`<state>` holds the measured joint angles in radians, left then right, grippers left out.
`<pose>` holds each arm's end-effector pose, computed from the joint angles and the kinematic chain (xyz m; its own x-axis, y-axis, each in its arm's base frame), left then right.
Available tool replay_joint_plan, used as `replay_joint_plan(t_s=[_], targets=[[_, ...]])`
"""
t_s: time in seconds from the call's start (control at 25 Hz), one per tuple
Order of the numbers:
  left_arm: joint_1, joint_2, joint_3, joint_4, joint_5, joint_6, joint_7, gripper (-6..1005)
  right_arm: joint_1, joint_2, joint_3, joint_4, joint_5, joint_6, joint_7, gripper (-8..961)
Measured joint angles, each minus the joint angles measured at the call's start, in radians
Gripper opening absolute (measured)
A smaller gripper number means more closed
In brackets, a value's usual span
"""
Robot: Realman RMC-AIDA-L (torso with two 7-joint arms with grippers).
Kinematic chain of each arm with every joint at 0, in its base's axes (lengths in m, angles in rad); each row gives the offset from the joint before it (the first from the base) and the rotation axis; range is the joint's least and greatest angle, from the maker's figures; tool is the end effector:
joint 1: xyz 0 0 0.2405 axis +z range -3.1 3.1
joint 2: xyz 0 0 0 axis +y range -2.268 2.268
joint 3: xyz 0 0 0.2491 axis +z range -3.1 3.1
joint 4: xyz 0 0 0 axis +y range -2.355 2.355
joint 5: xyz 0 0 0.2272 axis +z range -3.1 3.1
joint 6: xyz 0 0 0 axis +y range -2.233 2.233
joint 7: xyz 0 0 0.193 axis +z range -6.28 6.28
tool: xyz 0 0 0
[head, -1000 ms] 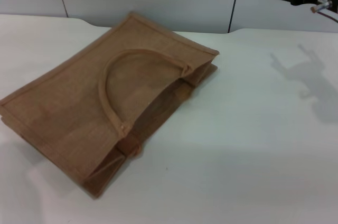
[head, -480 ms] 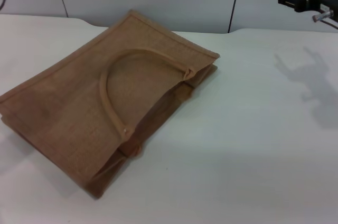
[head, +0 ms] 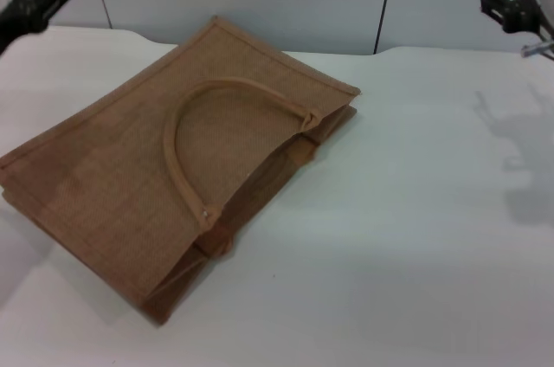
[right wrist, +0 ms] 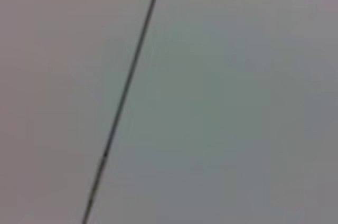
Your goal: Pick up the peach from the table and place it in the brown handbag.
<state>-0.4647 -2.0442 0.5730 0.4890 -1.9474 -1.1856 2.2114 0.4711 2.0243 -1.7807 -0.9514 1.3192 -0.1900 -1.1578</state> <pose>-0.3045 0.4296 0.0888 0.6003 -0.0962 0.7940 0.7281 -0.3450 -0.5923 0.2165 0.4968 -0.0049 0.9016 -0.1367 -0.4103 -0.4302 -0.1866 -0.8832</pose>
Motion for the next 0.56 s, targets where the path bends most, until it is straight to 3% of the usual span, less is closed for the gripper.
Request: replay_joint_plan(t_s=[0.16,0.56], targets=[[-0.009,0.003,0.000,-0.137,-0.073,0.000,0.162,789,0.005,-0.003,-0.064,0.060,-0.007,-0.108,0.072,877],[-0.022,0.003,-0.001,-0.255,-0.147,-0.001,0.299,789,0.021,-0.004,-0.089,0.121,-0.011,-0.174,0.127,877]])
